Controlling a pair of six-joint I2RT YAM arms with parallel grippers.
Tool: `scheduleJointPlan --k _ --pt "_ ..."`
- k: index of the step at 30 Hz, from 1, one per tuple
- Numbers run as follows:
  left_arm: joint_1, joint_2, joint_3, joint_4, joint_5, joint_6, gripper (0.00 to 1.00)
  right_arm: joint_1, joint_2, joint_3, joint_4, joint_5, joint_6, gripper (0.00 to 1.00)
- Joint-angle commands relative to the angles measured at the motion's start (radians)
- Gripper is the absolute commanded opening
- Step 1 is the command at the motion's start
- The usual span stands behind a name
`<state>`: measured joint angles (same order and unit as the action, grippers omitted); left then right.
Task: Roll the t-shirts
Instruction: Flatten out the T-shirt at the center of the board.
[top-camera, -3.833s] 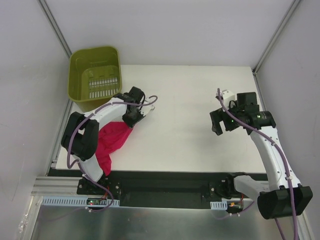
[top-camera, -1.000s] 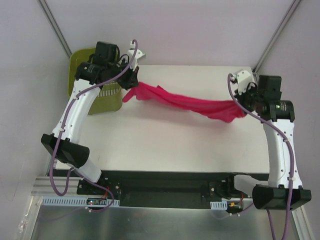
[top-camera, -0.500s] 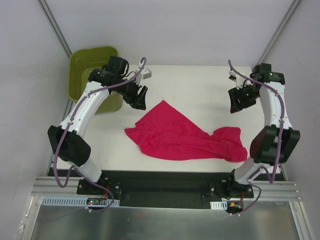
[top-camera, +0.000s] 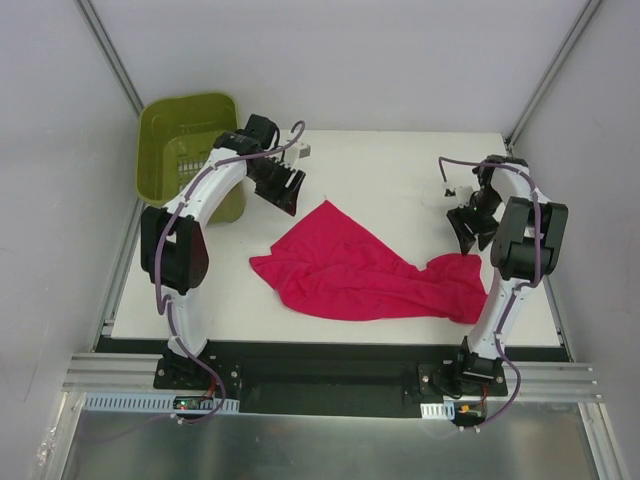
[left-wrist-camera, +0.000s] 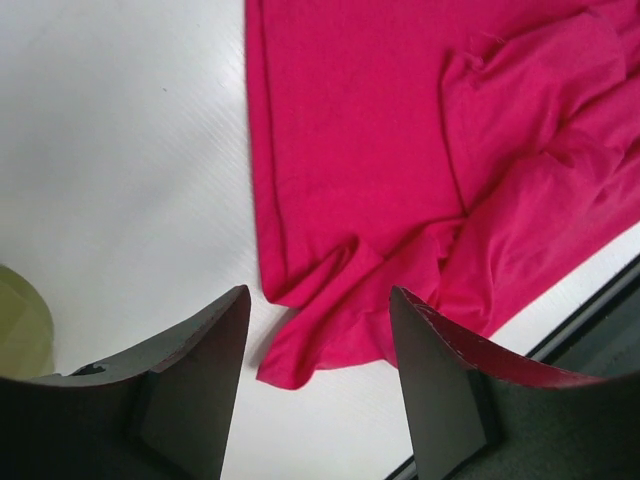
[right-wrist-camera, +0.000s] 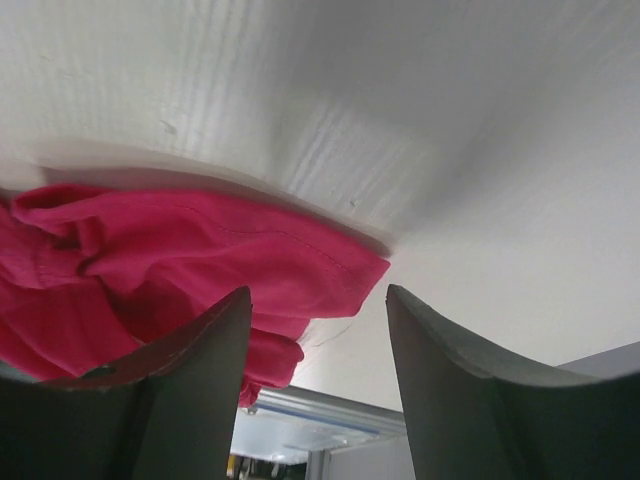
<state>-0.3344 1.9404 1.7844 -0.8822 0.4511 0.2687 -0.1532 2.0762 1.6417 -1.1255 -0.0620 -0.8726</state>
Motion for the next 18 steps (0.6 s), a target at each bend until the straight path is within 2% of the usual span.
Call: scheduleJointPlan --k 1,5,7,8,9,11,12,15,16,18 --pt "-0.008 -0.015 0.073 0.008 -0.041 -0.016 0.58 -0.006 0.031 0.003 -0.078 0.119 -0.008 0.60" --pt "-0.006 -0.032 0.038 0.006 -0.058 -0.008 0.58 -0.003 0.067 0.009 -0.103 0.155 0.003 0.59" --pt "-0.006 -0.040 0.021 0.006 -0.060 -0.011 0.58 -0.003 0.084 -0.011 -0.102 0.174 0.001 0.50" --pt "-0.006 -0.043 0.017 0.006 -0.060 -0.011 0.58 -0.003 0.090 -0.016 -0.103 0.177 0.001 0.44" --pt "-0.006 -0.044 0.014 0.006 -0.055 -0.013 0.58 -0.003 0.096 -0.014 -0.103 0.176 0.003 0.25" --pt "-0.006 -0.050 0.012 0.008 -0.060 -0.010 0.58 -0.002 0.104 0.009 -0.099 0.156 0.007 0.12" --pt "-0.006 -0.054 0.013 0.008 -0.069 -0.005 0.58 0.000 0.108 0.032 -0.099 0.153 0.010 0.01" --pt "-0.006 -0.063 0.024 0.008 -0.083 0.009 0.58 0.014 0.125 0.194 -0.143 0.119 0.026 0.01" --pt "-0.006 -0.064 0.033 0.006 -0.091 0.009 0.58 0.020 0.134 0.331 -0.166 0.084 0.032 0.01" --pt "-0.005 -0.069 0.044 0.008 -0.097 0.013 0.58 0.023 0.160 0.484 -0.218 0.038 0.053 0.01"
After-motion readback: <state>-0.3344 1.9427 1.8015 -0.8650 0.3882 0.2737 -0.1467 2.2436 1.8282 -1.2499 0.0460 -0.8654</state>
